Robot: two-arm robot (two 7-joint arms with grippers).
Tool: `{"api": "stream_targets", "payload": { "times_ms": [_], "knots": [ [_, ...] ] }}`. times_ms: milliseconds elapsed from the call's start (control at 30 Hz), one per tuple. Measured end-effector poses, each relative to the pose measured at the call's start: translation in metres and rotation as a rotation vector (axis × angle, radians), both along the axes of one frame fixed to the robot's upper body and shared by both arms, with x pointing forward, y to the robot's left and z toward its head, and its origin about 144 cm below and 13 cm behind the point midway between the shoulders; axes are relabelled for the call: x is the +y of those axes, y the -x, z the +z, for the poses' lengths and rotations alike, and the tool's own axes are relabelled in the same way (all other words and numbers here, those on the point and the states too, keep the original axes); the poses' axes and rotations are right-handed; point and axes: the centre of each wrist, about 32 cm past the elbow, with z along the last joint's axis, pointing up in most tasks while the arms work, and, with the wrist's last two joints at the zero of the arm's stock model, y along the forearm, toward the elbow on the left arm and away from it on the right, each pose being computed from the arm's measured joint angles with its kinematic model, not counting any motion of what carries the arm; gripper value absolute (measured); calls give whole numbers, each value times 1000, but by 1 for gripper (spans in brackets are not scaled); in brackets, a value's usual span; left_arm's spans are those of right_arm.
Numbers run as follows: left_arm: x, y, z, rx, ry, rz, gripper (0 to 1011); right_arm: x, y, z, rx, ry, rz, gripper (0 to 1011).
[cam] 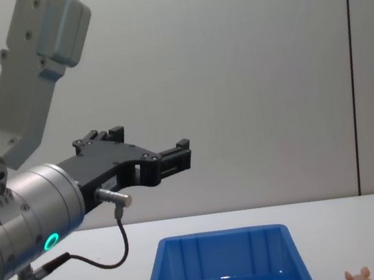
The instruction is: Pick up the two dolls from the table and place them into the box.
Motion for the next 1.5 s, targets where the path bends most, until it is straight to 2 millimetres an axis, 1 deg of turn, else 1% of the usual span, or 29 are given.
{"api": "stream_targets", "payload": {
  "times_ms": [100,433,900,933,967,1033,1067,1100,1133,1200,1267,1300,1333,1400,1433,1467,1500],
  "knots": [
    [0,0,0,0,0,0,1001,0,-3,-7,20,17,-1,1001],
    [0,0,0,0,0,0,1001,-3,-9,-21,57,47,-12,1001],
    [0,0,0,0,0,0,1001,-10,-11,-33,99,77,-50,1001],
    [0,0,0,0,0,0,1001,-11,-11,-33,101,77,-52,965],
    [0,0,0,0,0,0,1001,-11,-11,-34,103,78,-53,965],
    [0,0,0,0,0,0,1001,-13,-11,-36,113,80,-57,911],
    [0,0,0,0,0,0,1001,-13,-11,-36,113,80,-57,901],
    [0,0,0,0,0,0,1001,-14,-11,-38,118,79,-57,864],
    [0,0,0,0,0,0,1001,-14,-11,-38,121,78,-56,855],
    [0,0,0,0,0,0,1001,-15,-10,-40,130,76,-55,781],
    [0,0,0,0,0,0,1001,-16,-10,-41,135,75,-54,741],
    [0,0,0,0,0,0,1001,-16,-9,-42,139,73,-52,684],
    [0,0,0,0,0,0,1001,-17,-9,-43,141,73,-52,674],
    [0,0,0,0,0,0,1001,-17,-8,-44,144,73,-51,603],
    [0,0,0,0,0,0,1001,-17,-8,-44,145,73,-51,603],
    [0,0,0,0,0,0,1001,-18,-7,-45,148,73,-50,546],
    [0,0,0,0,0,0,1001,-18,-7,-45,148,73,-50,531]
  ]
}}
